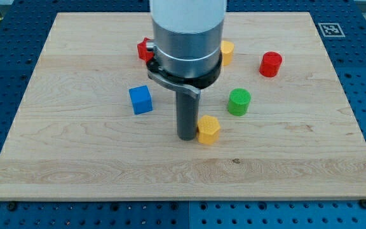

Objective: Push the yellow hexagon closer to the red circle

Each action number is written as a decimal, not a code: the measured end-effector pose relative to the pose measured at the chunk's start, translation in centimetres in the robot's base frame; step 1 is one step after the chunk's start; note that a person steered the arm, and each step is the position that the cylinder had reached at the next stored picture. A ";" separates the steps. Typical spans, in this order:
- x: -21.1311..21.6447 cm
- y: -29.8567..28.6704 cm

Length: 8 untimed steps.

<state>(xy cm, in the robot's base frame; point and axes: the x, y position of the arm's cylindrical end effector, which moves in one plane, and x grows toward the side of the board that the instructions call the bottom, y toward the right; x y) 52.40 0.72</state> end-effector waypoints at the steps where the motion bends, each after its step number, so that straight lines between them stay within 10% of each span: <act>1: 0.0 2.8; 8: 4.1 20.0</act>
<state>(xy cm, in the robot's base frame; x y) 56.52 20.73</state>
